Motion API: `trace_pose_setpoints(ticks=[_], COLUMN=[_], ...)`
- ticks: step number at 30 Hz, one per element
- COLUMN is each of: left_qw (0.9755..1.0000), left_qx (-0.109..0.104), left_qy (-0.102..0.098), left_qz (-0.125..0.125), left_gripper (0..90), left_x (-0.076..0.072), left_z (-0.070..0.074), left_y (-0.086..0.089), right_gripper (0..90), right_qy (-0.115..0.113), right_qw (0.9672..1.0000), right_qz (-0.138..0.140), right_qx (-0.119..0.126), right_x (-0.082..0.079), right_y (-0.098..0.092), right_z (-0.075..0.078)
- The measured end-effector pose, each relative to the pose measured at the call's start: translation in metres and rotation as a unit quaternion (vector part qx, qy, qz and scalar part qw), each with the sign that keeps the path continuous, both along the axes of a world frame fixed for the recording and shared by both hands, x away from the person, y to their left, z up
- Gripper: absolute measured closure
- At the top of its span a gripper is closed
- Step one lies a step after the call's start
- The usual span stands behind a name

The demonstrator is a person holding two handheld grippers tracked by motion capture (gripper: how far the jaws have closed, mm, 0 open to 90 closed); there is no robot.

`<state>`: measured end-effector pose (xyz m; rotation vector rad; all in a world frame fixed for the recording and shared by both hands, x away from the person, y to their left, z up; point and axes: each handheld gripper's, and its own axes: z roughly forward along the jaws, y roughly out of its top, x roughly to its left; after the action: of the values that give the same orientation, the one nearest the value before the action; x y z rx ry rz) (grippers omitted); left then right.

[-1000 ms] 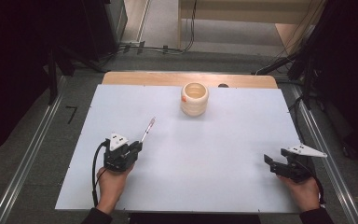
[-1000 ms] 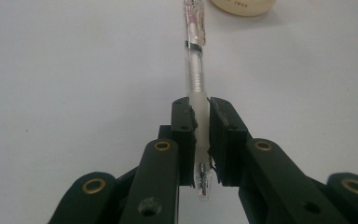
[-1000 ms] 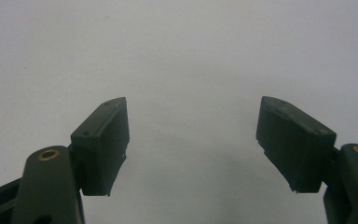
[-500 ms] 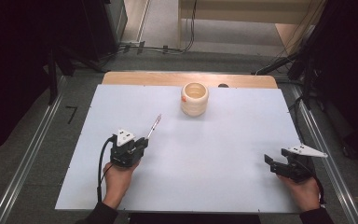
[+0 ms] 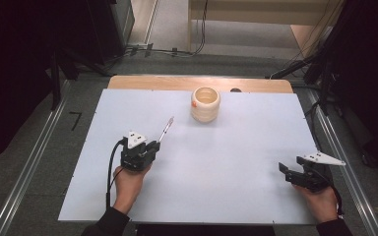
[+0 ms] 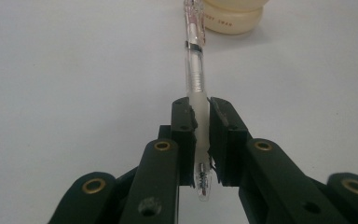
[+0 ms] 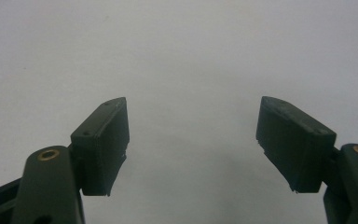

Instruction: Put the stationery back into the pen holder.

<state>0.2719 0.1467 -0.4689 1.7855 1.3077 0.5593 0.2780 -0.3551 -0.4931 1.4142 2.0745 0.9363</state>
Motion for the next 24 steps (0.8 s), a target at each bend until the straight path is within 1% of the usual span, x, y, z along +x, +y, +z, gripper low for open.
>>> trace_pose_setpoints(ticks=[4,7,15,16,24], left_qw=[1.0,1.0,0.9999,0.9999,0.9999], left_qx=[-0.004,-0.003,-0.006,-0.003,-0.002], left_qy=[-0.003,-0.003,-0.01,-0.01,-0.011], left_qz=[-0.001,-0.004,-0.006,-0.008,-0.009], left_gripper=[81.5,81.5,81.4,81.5,81.4], left_x=[0.004,0.008,0.016,0.018,0.026], left_z=[0.002,0.004,0.011,0.012,0.012], left_y=[-0.004,-0.007,-0.016,-0.017,-0.022], right_gripper=[24.4,24.4,24.4,24.4,24.4], right_qy=[-0.001,-0.001,-0.001,-0.001,0.001], right_qw=[1.0,1.0,1.0,1.0,1.0], right_qz=[0.0,0.001,0.003,0.003,0.004], right_qx=[0.0,0.001,0.002,0.002,0.003], right_x=[0.0,0.0,0.0,0.0,0.0], right_y=[0.0,0.0,0.0,0.0,0.0], right_z=[0.0,0.0,0.0,0.0,0.0])
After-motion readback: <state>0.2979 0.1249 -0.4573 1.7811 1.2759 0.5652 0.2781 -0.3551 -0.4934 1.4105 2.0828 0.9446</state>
